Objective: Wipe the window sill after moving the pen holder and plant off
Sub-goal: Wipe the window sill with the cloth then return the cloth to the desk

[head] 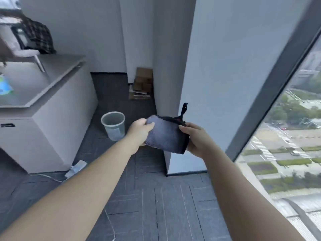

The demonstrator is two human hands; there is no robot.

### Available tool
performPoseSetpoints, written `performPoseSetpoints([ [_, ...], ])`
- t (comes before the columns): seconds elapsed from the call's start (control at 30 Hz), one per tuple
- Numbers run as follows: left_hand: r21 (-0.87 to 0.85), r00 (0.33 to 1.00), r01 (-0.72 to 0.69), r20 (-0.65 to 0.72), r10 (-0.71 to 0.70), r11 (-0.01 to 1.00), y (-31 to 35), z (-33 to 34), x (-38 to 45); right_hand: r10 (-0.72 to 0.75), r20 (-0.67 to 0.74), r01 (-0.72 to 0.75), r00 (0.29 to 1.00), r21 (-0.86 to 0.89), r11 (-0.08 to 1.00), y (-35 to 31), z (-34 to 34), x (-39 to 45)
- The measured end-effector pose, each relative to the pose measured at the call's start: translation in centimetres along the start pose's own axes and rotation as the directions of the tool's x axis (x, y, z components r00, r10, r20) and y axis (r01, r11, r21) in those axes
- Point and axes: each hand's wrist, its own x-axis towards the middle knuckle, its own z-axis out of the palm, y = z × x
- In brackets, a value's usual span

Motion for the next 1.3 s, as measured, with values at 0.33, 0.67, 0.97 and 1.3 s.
performPoseSetpoints([
  [0.33, -0.032, 0.903, -0.029, -0.430, 0.012, 0.999, 0.4, -23.5, 7.6, 0.013, 0.404, 0.055, 0.915, -0.157, 0.986, -0.9, 23.5, 14.8],
  [0.67, -0.072, 0.726, 0.014, -0.686, -0.060, 0.997, 0.5, -41.2, 16.5, 0.163, 0.583, 0.026, 0.796, -0.302, 0.953, -0.8, 43.6, 30.0],
  [0.97, -0.061, 0.728, 0.073, -0.679, -0.095, 0.995, -4.5, -59.2, 25.9, 0.238, 0.562, -0.036, 0.792, -0.346, 0.938, 4.5, 59.9, 39.5],
  [1.3, 0.074, 0.888, 0.283, -0.397, -0.232, 0.956, -14.6, -78.7, 41.2, 0.203, 0.206, -0.089, 0.957, -0.457, 0.885, 16.1, 77.3, 53.1],
])
